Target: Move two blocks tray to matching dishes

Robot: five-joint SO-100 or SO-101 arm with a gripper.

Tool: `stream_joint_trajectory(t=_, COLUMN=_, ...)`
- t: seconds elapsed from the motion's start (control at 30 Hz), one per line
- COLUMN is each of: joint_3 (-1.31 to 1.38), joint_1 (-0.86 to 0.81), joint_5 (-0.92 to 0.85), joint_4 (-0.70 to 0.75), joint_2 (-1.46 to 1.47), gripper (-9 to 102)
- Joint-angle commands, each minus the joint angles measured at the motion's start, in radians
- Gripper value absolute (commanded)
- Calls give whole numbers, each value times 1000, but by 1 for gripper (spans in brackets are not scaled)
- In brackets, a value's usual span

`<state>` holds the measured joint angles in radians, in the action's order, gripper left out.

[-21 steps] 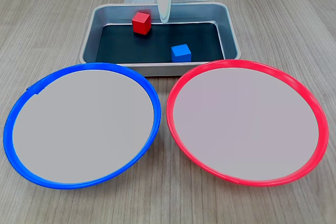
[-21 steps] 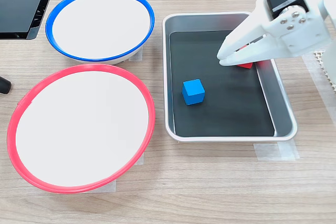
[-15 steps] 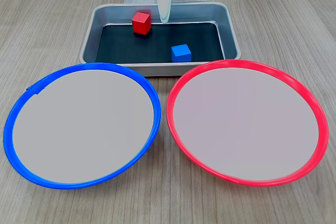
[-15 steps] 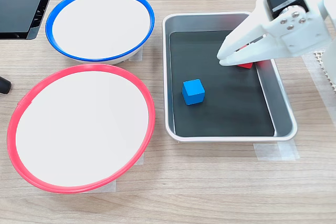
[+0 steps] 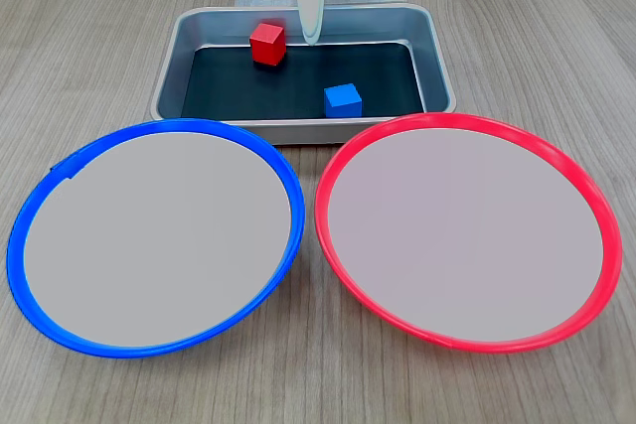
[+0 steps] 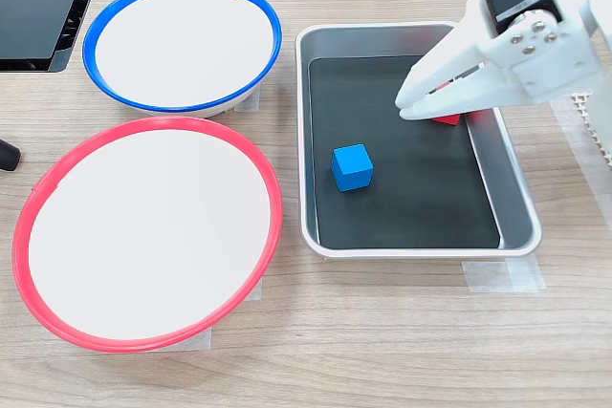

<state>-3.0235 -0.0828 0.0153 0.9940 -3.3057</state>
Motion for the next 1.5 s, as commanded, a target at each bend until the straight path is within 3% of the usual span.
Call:
stream_joint_trajectory(t=0.0, joint_3=2, joint_1=-3, joint_5=-5, joint_4=2, joint_2=-21, gripper=0)
stream_joint_trajectory(t=0.37, joint_3=15, joint_1=103, joint_5=-144, joint_4=2, joint_2=-12, gripper=5)
stream_joint_trajectory(t=0.47, joint_3=72, joint_1=74, joint_5=-425, joint_4=-12, joint_2=64, gripper=0)
stream_joint_trajectory(t=0.53, joint_3=87, joint_1=67, joint_5=-762, joint_4=-61, joint_2=147, gripper=0)
stream_joint_trajectory(t=0.63, joint_3=104, joint_1=74, joint_5=-1120, joint_4=-109, joint_2=258, gripper=0)
stream_joint_trajectory(t=0.73, joint_3=161, joint_1=64, joint_5=-1322, joint_4=-268, joint_2=477, gripper=3)
stream_joint_trajectory(t=0.83, joint_3=291, joint_1=89, joint_5=-1520, joint_4=-417, joint_2=779, gripper=14)
stream_joint_trajectory(t=0.97, joint_3=448, joint_1=110, joint_5=-1686, joint_4=-350, joint_2=977, gripper=25)
stream_joint_trajectory(t=1.17, joint_3=566, joint_1=89, joint_5=-1855, joint_4=-310, joint_2=1204, gripper=25)
stream_joint_trajectory(t=1.37, joint_3=575, joint_1=52, joint_5=-1865, joint_4=-377, joint_2=1338, gripper=23)
stream_joint_trajectory(t=1.47, joint_3=580, joint_1=63, joint_5=-1825, joint_4=-393, joint_2=1367, gripper=16)
